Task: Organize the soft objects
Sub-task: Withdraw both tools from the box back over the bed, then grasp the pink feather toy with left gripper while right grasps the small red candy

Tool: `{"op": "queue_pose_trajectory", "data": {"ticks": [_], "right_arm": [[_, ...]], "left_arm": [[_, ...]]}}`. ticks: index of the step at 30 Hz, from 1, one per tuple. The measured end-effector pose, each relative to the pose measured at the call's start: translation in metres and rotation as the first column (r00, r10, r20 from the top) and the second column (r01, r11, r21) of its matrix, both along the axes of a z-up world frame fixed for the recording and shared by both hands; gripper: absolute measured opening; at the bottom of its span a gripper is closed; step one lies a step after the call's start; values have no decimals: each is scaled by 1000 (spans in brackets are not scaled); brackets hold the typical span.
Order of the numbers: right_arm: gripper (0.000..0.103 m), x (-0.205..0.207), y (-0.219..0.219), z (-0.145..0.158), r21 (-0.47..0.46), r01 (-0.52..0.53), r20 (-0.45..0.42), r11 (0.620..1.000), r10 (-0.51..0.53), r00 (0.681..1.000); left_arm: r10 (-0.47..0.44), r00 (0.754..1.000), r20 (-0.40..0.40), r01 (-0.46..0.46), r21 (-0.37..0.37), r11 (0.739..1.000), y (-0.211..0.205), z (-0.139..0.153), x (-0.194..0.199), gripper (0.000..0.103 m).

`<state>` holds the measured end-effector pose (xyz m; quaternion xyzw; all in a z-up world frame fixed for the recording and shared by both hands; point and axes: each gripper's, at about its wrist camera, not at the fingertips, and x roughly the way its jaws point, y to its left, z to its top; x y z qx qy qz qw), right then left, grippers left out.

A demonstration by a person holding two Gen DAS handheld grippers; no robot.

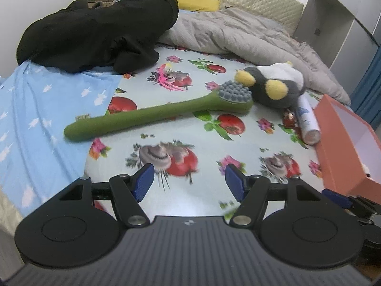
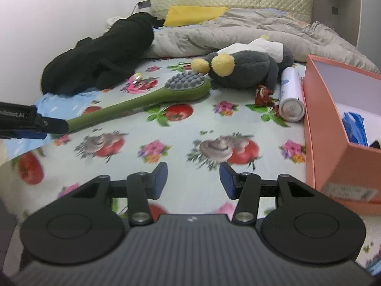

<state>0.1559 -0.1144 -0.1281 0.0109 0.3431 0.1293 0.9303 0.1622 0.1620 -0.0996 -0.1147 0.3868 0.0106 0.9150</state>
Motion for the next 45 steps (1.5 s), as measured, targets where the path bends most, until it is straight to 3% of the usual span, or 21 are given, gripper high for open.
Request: {"op": "queue_pose_trajectory", "data": {"ticks": [10, 14, 26, 38, 45], "right_arm": [[50, 83, -6, -17, -53, 118, 81, 992, -113, 990], [50, 114, -10, -28, -71, 150, 94, 986, -143, 985], [46, 189, -9, -64, -194, 221, 143, 956, -195, 970], [46, 223, 14, -78, -336, 255, 254, 907, -173, 951], [46, 238, 9, -82, -405, 317, 273, 858, -218, 937]], "left_arm": [[-3, 1000, -9, 4, 27, 1000, 10, -24, 114, 71], [-2, 1000, -23, 2, -21, 1000, 16, -28, 159, 71], [32, 999, -35, -28, 114, 993, 34, -70, 277, 70], [-8, 1000, 4, 7, 255, 967, 48, -96, 343, 70], [-58, 998, 13, 51, 325, 944, 42, -107, 365, 62]]}}
